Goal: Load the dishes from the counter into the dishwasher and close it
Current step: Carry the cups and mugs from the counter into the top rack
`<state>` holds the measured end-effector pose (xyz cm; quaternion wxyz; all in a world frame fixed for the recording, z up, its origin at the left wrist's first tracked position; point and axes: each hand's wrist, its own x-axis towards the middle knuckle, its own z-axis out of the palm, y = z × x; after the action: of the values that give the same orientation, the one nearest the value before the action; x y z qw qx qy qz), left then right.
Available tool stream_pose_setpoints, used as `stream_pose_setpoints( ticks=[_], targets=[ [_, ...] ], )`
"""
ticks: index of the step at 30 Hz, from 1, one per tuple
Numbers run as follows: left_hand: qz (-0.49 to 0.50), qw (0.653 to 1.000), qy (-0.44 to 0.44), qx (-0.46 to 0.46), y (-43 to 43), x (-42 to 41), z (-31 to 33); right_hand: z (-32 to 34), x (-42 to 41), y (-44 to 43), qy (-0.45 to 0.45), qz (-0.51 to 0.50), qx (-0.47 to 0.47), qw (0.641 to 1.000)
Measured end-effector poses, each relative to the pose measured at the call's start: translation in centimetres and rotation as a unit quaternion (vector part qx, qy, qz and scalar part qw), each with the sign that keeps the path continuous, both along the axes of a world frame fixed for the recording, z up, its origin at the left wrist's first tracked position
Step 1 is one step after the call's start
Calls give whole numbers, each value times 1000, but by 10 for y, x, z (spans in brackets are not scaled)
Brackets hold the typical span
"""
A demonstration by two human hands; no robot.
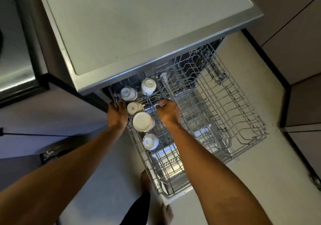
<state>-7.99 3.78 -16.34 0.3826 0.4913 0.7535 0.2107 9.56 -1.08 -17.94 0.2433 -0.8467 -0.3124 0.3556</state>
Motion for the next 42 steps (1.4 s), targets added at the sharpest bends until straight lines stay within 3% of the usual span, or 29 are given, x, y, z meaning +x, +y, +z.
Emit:
stream_pose_setpoints(
  ticks=[3, 8, 14, 20, 28, 34, 37, 42],
  targets=[
    [-86, 996, 31, -1, -18, -32, 12, 17, -2, -20, -10, 26, 11, 1000],
    [-145, 986, 77, -6, -65, -103, 41, 61, -20, -57, -41, 73, 32, 996],
    [-135, 979, 140, 63, -141, -188, 108, 121, -78, -98, -63, 176, 71, 980],
    [-62, 970, 209, 104, -210, -287, 164, 166, -170, -124, -99, 318, 97, 938],
    [97, 948, 276, 123, -328, -468, 221, 203, -367, -147, -92, 527, 133, 834],
    [211, 913, 320, 139, -414, -611, 229, 222, -544, -163, -80, 684, 235, 686],
    [209, 906, 339, 143, -427, -663, 231, 228, -627, -164, -84, 718, 267, 637],
    [238, 897, 353, 120, -421, -741, 232, 236, -750, -168, -92, 745, 258, 608]
  ],
)
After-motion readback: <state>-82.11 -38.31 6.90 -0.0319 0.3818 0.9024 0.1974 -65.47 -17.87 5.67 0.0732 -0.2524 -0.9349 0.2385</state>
